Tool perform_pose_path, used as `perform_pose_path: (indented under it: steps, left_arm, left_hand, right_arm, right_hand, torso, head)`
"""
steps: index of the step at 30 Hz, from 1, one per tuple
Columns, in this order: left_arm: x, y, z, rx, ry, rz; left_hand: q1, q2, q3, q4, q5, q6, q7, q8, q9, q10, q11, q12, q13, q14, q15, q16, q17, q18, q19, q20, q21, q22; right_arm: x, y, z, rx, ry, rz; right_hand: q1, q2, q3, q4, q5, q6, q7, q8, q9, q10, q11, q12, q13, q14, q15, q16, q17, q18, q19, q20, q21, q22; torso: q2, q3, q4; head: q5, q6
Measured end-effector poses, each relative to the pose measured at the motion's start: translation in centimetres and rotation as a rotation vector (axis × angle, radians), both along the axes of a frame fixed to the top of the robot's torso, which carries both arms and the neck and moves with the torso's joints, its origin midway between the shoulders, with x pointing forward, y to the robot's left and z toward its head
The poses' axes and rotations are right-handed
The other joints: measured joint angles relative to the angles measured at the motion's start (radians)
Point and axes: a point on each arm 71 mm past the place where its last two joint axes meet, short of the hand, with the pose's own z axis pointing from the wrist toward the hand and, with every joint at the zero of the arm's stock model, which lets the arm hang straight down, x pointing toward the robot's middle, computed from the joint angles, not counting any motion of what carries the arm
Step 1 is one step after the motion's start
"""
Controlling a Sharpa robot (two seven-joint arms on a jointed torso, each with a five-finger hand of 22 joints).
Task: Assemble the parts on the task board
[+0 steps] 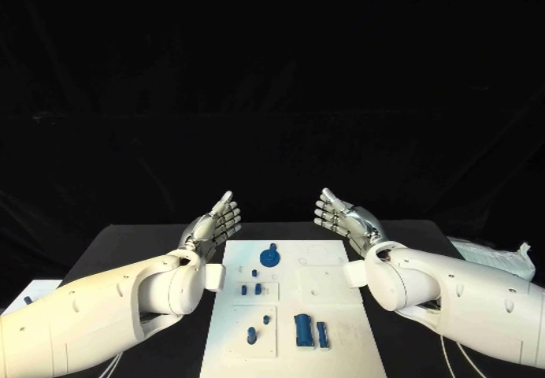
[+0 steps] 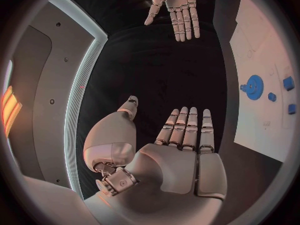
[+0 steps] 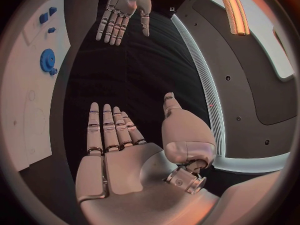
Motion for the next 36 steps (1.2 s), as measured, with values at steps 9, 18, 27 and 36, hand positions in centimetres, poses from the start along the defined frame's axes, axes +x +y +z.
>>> perform_pose_path:
  steps: [9,18,27,36]
  left_arm:
    - [-1.2,-0.6,0.8,0.090,-0.057,0.091]
    - [-1.3,-0.4,1.0,0.132,-0.088,0.136]
    - [-1.3,-0.3,1.1,0.145,-0.098,0.149]
    - [-1.3,-0.3,1.1,0.148,-0.101,0.153]
  left_hand:
    - [-0.192,0.006,-0.049,-0.001,-0.007,-0.139,-0.041,0.000,-0.002,-0.153,-0.022,0.000,-0.002,-0.137,-0.016,-0.049,-0.003,-0.058,-0.107,-0.065,0.000,-0.075]
    - [-0.322,0.008,-0.115,-0.001,-0.007,-0.233,-0.051,0.000,-0.003,-0.256,-0.026,0.000,-0.002,-0.231,-0.019,-0.061,-0.005,-0.094,-0.178,-0.107,-0.004,-0.127]
    - [-0.415,0.009,-0.144,-0.001,-0.007,-0.301,-0.052,0.000,-0.003,-0.331,-0.027,0.000,-0.002,-0.297,-0.020,-0.061,-0.005,-0.094,-0.231,-0.113,-0.004,-0.194]
    - [-0.475,0.009,-0.155,-0.002,-0.007,-0.343,-0.054,0.000,-0.003,-0.376,-0.029,0.000,-0.002,-0.337,-0.019,-0.061,-0.004,-0.094,-0.291,-0.116,-0.004,-0.232]
  right_arm:
    - [-1.3,0.4,0.3,0.013,-0.010,-0.126]
    - [-1.3,0.0,0.3,0.010,-0.016,-0.182]
    - [-1.3,-0.1,0.3,0.008,-0.018,-0.199]
    - [-1.3,-0.1,0.3,0.008,-0.018,-0.205]
  right_hand:
    - [-0.208,-0.012,0.013,0.000,-0.005,-0.133,-0.048,0.000,-0.003,-0.151,-0.016,0.000,-0.002,-0.165,-0.004,0.000,-0.003,-0.055,-0.146,-0.063,-0.047,-0.045]
    - [-0.349,-0.014,0.018,-0.001,-0.008,-0.223,-0.059,0.000,-0.004,-0.253,-0.021,0.000,-0.003,-0.279,-0.004,0.000,-0.003,-0.086,-0.244,-0.078,-0.058,-0.113]
    - [-0.449,-0.015,0.018,0.000,-0.008,-0.288,-0.062,-0.004,-0.004,-0.327,-0.021,0.000,-0.002,-0.358,-0.005,0.000,-0.003,-0.086,-0.315,-0.081,-0.060,-0.131]
    - [-0.551,-0.016,0.018,0.000,-0.008,-0.390,-0.062,-0.004,-0.004,-0.399,-0.022,0.000,-0.002,-0.439,-0.004,0.000,-0.003,-0.101,-0.409,-0.081,-0.062,-0.135]
  torso:
    - [-0.003,0.0008,0.0042]
    - [-0.004,0.0010,0.0046]
    - [-0.004,0.0010,0.0046]
    - [-0.004,0.0010,0.0046]
  head:
    - [0.000,0.000]
    - [0.000,0.000]
    - [0.000,0.000]
    - [0.000,0.000]
